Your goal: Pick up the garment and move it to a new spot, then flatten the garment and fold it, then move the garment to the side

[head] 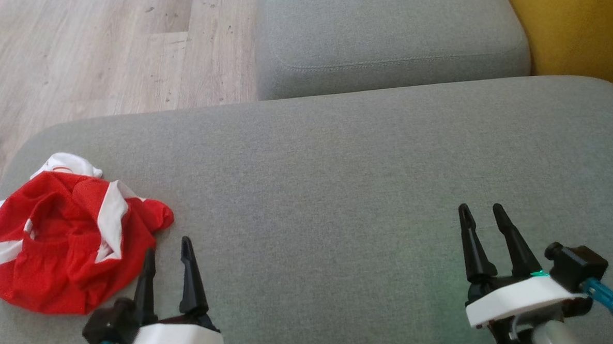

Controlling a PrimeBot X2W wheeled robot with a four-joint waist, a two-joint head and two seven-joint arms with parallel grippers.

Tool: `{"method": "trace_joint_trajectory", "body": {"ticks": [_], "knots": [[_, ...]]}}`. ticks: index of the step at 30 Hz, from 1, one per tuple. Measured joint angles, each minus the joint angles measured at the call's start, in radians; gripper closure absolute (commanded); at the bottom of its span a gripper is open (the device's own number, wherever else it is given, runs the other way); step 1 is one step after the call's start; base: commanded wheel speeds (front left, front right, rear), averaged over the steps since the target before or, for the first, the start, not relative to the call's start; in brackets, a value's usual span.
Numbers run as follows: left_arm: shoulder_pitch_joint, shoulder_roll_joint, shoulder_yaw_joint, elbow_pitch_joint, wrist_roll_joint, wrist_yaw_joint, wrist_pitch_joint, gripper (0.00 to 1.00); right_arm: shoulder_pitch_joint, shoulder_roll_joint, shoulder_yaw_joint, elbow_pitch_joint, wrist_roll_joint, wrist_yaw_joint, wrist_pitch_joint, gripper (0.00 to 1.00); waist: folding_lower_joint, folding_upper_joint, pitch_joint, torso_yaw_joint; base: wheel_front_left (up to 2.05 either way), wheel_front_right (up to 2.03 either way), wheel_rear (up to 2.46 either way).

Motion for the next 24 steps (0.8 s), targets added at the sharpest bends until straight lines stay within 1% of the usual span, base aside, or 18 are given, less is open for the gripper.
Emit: {"method": "trace_joint_trajectory", "body": {"ticks": [9,14,24], "knots": [[0.000,0.001,-0.021,-0.008,0.103,0.022,-0.031,0.00,0.001,0.000,0.007,-0.001,-0.104,0.000,-0.030,0.00,0.0000,0.0000,-0.003,0.007,0.00,0.00,0.00],[0.000,0.002,-0.023,-0.015,0.169,0.047,-0.043,0.00,0.001,-0.001,0.009,0.007,-0.146,0.000,-0.044,0.00,0.0000,0.0000,-0.005,0.010,0.00,0.00,0.00],[0.002,0.003,-0.031,-0.012,0.283,0.048,-0.072,0.00,0.001,-0.001,0.010,0.041,-0.262,0.000,-0.073,0.00,0.0000,0.0000,-0.008,-0.004,0.00,0.00,0.00]]}}
